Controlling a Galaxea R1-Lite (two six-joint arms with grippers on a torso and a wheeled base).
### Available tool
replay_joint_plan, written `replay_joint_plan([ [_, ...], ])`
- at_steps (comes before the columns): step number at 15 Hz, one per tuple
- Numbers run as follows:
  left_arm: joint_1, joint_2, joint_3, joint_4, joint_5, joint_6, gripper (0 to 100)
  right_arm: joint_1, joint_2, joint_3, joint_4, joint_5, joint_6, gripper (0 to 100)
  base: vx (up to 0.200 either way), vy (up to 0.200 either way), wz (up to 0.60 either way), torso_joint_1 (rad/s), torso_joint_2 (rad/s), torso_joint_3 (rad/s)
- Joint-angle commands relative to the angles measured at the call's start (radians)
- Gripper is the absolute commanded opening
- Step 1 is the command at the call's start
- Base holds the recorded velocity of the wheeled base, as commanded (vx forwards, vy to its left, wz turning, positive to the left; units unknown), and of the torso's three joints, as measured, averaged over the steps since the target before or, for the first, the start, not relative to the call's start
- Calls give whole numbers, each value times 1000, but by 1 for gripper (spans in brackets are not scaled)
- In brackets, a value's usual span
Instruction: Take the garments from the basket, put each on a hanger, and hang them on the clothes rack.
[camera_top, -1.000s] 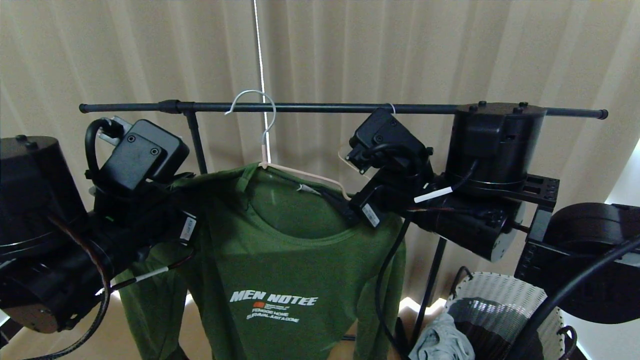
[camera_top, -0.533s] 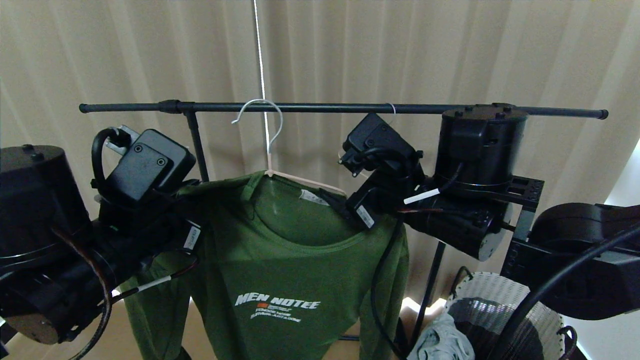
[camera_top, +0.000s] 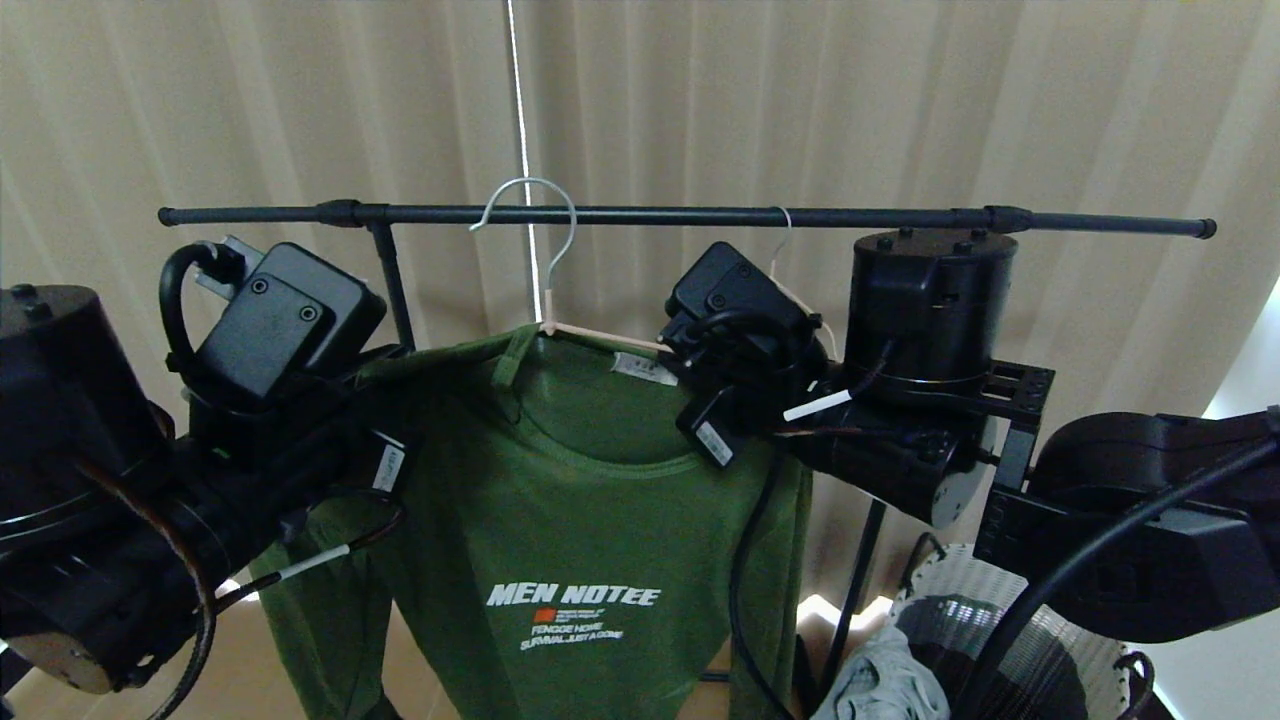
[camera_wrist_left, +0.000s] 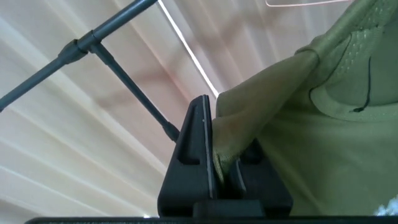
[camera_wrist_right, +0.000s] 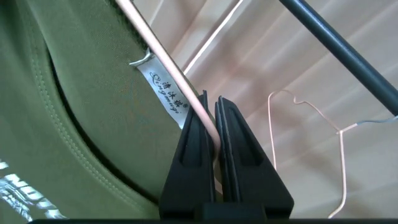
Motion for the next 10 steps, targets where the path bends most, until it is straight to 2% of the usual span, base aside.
replay_joint_plan([
  [1, 0, 1, 5, -1, 2, -1, 0, 0, 2, 0, 1, -2, -1, 0, 0, 0, 0, 0, 0, 0],
  [6, 2, -5, 21, -1, 2, -3, 0, 0, -11, 3, 1, -2, 1, 0, 0, 0, 0, 0, 0, 0],
  [7, 2, -11, 25, -1, 2, -4, 100, 0, -12, 5, 1, -2, 1, 0, 0, 0, 0, 0, 0, 0],
  [10, 2, -31, 30, -1, -4, -15, 100, -3, -28, 11, 1, -4, 1, 0, 0, 0, 0, 0, 0, 0],
])
